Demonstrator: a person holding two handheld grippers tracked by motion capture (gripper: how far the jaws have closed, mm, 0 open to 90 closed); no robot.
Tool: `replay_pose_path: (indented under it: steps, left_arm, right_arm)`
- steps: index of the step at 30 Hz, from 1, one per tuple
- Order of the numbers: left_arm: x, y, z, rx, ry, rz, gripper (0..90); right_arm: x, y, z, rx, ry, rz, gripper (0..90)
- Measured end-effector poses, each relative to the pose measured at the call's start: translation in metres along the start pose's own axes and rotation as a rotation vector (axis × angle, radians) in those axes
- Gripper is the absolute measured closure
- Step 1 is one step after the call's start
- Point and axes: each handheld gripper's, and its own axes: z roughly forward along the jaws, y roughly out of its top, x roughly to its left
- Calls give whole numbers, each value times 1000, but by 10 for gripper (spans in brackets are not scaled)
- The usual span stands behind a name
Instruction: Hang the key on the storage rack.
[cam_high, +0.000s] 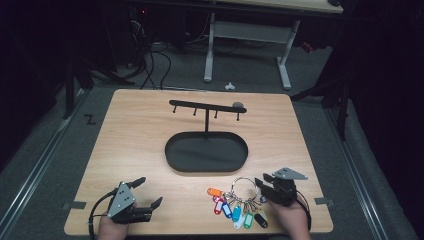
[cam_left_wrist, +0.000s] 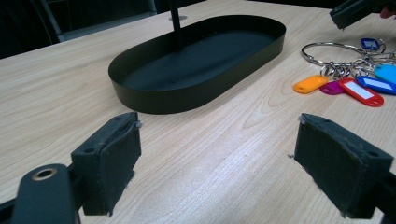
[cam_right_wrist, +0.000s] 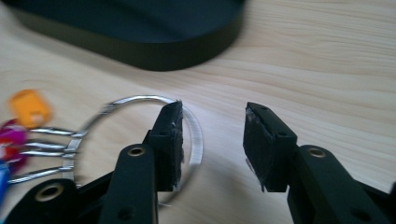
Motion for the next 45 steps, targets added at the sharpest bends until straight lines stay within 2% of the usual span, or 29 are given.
replay_pose_path:
  steps: [3,5,7,12,16,17,22,24,26,28,33,37,45]
  left_arm:
    - [0,0,1,0,-1,0,150]
    - [0,0,0,-2,1,2,150]
    - [0,0,0,-4,1,-1,150]
    - [0,0,0,-2,-1,0,150]
    - [0,1,0,-4,-2,3,150]
    - [0,1,1,-7,-2,2,150]
    - [0,3,6,-12,-4,2,150]
    - [-2,6,11,-12,-15,11,150]
    - [-3,6,13,-11,-18,13,150]
    - [-3,8,16,-13,-23,17,149]
    - [-5,11,23,-22,-28,19,150]
    - [-5,12,26,-25,-30,22,150]
    - [-7,13,30,-15,-37,35,150]
  right_arm:
    - [16,3,12,40,52,-60,607]
    - [22,4,17,77,31,-87,623]
    - [24,4,21,105,-1,-119,679]
    - [20,1,22,124,-21,-120,819]
    - [17,-1,18,132,-42,-112,847]
    - [12,-2,15,137,-67,-112,851]
    - [0,-7,8,132,-107,-85,852]
    - [-12,-12,1,131,-138,-59,851]
    - [-16,-14,-2,131,-149,-51,851]
    - [-27,-19,-10,132,-172,-14,851]
    - [-40,-28,-21,129,-200,34,846]
    - [-41,-30,-25,123,-214,45,800]
    - [-36,-25,-32,71,-197,30,683]
